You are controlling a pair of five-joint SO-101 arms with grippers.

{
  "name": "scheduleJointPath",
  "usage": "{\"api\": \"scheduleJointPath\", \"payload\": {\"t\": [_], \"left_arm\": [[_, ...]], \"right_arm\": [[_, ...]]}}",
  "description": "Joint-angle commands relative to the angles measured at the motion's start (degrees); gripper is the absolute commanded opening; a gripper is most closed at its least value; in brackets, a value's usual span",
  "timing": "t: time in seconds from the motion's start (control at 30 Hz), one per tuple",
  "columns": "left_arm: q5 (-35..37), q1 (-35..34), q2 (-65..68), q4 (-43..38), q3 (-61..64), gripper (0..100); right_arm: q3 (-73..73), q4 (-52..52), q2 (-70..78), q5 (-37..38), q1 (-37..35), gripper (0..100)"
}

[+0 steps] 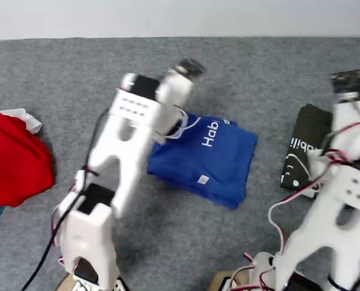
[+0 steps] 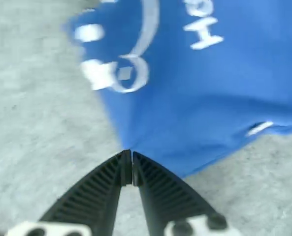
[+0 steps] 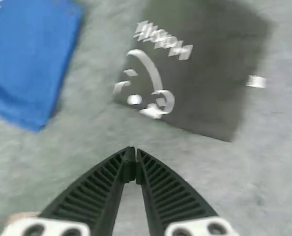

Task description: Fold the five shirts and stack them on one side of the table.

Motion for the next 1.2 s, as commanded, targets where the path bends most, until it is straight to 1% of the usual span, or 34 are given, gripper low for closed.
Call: {"api": "scheduleJointPath", "payload": {"t": [0.0, 0.13, 0.37, 0.57, 0.77, 0.87, 0.9, 1.1, 1.17], "left_arm": [[0.5, -2.7, -9.2, 1.6, 3.4, 0], [0.5, -4.7, -18.8, 1.5, 12.5, 0], [0.9, -11.3, -35.4, 1.4, 27.9, 0], [4.7, -17.5, -46.9, 1.4, 37.9, 0], [4.9, -21.0, -58.6, 1.4, 49.5, 0], [4.5, -25.1, -65.2, 1.1, 52.8, 0], [4.1, -26.8, -67.3, 0.8, 53.9, 0], [-3.5, -35.3, -77.2, -0.3, 61.2, 0], [-5.2, -37.2, -79.2, -0.4, 63.3, 0]], "right_arm": [[2.2, -0.4, -0.9, -4.8, -5.1, 1.1], [3.6, -1.0, -0.9, -6.9, -8.8, 1.0], [3.9, -1.0, -0.9, -6.9, -14.0, 1.0], [4.7, -2.9, -0.8, -6.9, -18.0, 1.1], [6.7, -5.2, -0.8, -6.9, -22.9, 1.0], [7.1, -7.0, -0.3, -6.9, -25.5, 1.0], [7.2, -7.8, 0.4, -6.9, -26.0, 1.0], [7.0, -13.3, 8.4, -7.0, -28.6, 0.9], [6.9, -15.3, 10.8, -8.4, -29.8, 0.9]]}}
